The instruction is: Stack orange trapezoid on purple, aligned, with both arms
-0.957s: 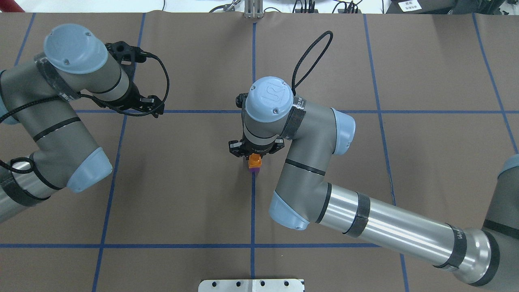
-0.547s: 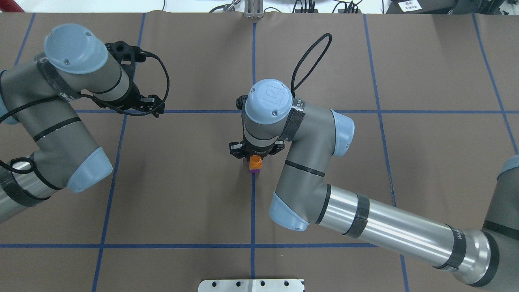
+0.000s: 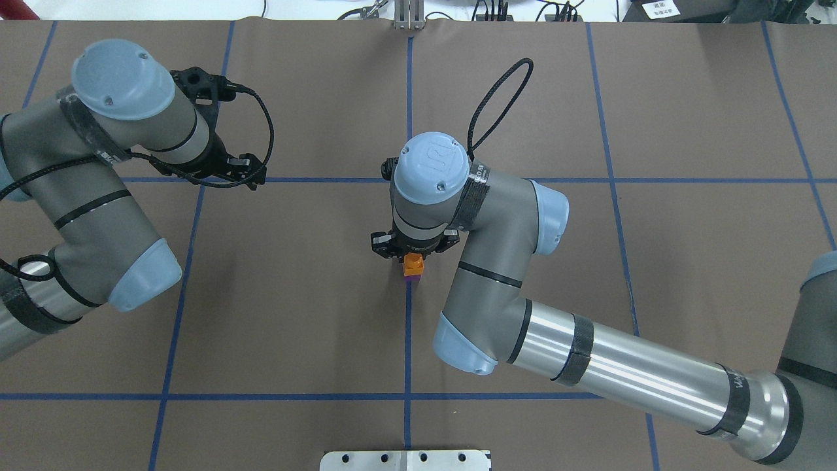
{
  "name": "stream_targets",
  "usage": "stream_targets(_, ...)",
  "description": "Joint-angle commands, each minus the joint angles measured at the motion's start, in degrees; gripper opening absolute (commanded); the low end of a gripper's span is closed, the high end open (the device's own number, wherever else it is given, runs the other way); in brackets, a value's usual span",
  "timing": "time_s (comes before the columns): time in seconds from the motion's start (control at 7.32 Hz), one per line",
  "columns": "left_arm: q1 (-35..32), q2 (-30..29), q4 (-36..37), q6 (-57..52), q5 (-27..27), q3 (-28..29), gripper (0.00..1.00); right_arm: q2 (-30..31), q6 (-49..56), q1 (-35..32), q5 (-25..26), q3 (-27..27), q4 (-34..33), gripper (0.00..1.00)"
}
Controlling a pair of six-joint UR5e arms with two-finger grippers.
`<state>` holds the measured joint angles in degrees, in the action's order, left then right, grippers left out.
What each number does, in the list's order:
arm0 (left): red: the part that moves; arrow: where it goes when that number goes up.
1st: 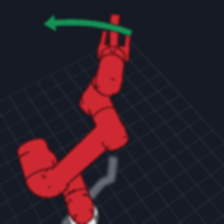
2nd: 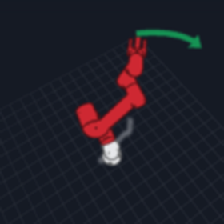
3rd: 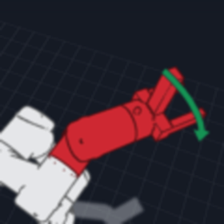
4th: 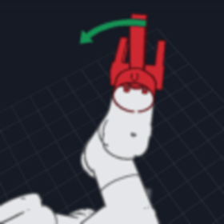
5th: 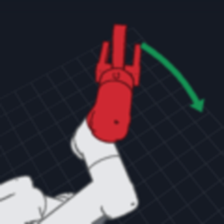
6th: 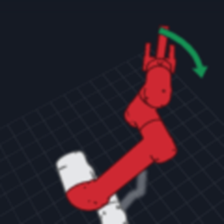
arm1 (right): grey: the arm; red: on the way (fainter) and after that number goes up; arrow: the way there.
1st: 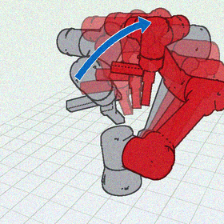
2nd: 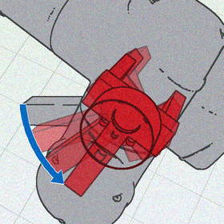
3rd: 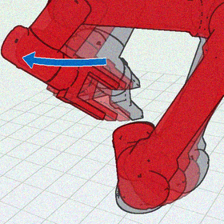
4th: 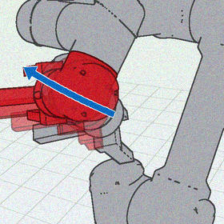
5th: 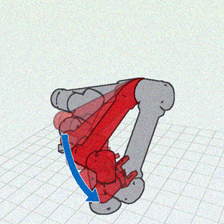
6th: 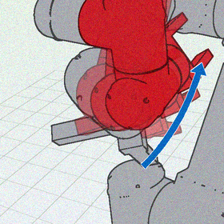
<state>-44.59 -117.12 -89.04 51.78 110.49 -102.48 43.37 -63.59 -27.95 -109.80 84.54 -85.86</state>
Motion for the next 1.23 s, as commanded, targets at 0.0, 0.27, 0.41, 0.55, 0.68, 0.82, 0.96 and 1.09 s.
stream_targets(0.0,0.12,0.05,0.00,0.34,0.08,0.00,1.00,-0.12,-0.57,0.00,0.99,0.71,0.08,1.00)
stream_targets(0.27,0.12,-0.04,0.00,0.25,-0.01,0.00,1.00,-0.13,-0.57,-0.79,0.38,3.16,-0.09,1.00)
stream_targets(0.41,-0.23,0.13,0.00,0.08,0.08,-0.69,1.00,0.66,-0.57,-1.40,0.20,5.35,-0.53,1.00)
stream_targets(0.55,-0.32,4.22,-0.17,-0.71,0.16,-4.27,1.00,4.15,-0.40,-3.15,0.02,11.29,-4.97,1.00)
stream_targets(0.68,-1.37,8.70,-0.26,-3.06,0.34,-8.48,1.00,10.97,0.48,-6.30,-2.07,19.26,-7.71,1.00)
stream_targets(0.82,-3.38,12.14,-0.61,-5.18,2.69,-11.22,1.00,19.13,5.01,-9.81,-4.18,24.74,-7.39,1.00)
stream_targets(0.96,-6.70,15.31,-3.66,-7.81,6.37,-11.68,1.00,25.21,13.32,-14.45,-6.98,26.97,-7.39,1.00)
stream_targets(1.09,-10.39,20.39,-8.21,-13.49,8.32,-11.25,1.00,29.63,20.89,-20.24,-10.66,27.08,-7.30,1.00)
